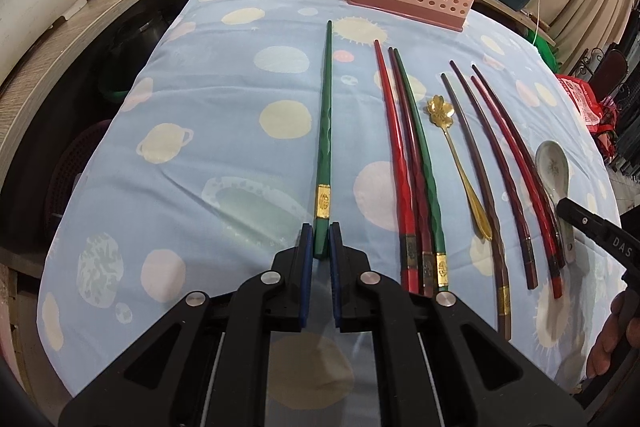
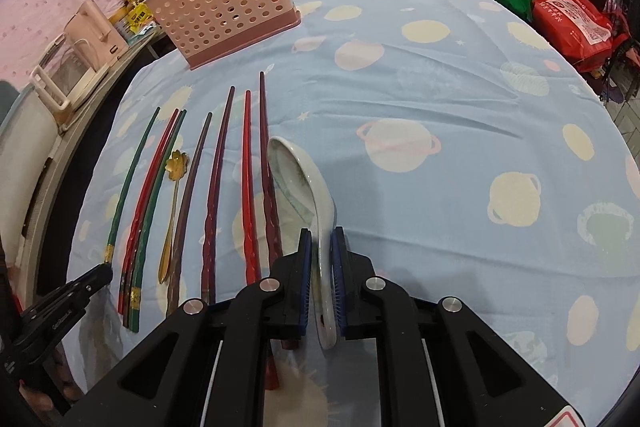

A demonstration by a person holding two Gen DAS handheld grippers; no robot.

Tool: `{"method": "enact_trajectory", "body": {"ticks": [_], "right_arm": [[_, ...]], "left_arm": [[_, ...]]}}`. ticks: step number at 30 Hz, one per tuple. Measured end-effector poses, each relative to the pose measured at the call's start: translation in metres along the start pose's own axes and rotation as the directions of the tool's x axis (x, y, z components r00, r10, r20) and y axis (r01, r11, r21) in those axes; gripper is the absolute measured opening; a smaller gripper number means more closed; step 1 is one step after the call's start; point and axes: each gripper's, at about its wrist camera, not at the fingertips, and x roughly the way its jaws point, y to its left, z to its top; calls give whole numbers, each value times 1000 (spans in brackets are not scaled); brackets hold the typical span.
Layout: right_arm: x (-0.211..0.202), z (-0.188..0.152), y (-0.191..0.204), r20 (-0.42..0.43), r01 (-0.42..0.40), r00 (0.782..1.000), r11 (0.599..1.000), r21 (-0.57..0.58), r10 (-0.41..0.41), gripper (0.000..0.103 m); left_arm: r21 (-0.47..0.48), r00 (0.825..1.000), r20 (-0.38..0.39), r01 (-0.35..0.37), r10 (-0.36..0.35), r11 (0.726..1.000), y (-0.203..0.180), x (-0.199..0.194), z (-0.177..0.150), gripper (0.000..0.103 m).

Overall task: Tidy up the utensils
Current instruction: 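Lift the white spoon with the right tool while the left tool lifts the green chopstick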

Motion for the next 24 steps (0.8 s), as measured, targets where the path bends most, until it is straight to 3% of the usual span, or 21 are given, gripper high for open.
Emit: {"method": "enact_trajectory", "body": {"ticks": [13,24], "right_arm": [[-8,-18,-5,-14,-22,1000,1000,-1,22,10],[-29,-16,-4,37,-25,999,1000,-14,26,7]], "left_arm": [[8,1000,12,-17,17,1000,-3,-4,-8,8],[-30,1000,13,27,-26,999,5,-11,-9,7]]}}
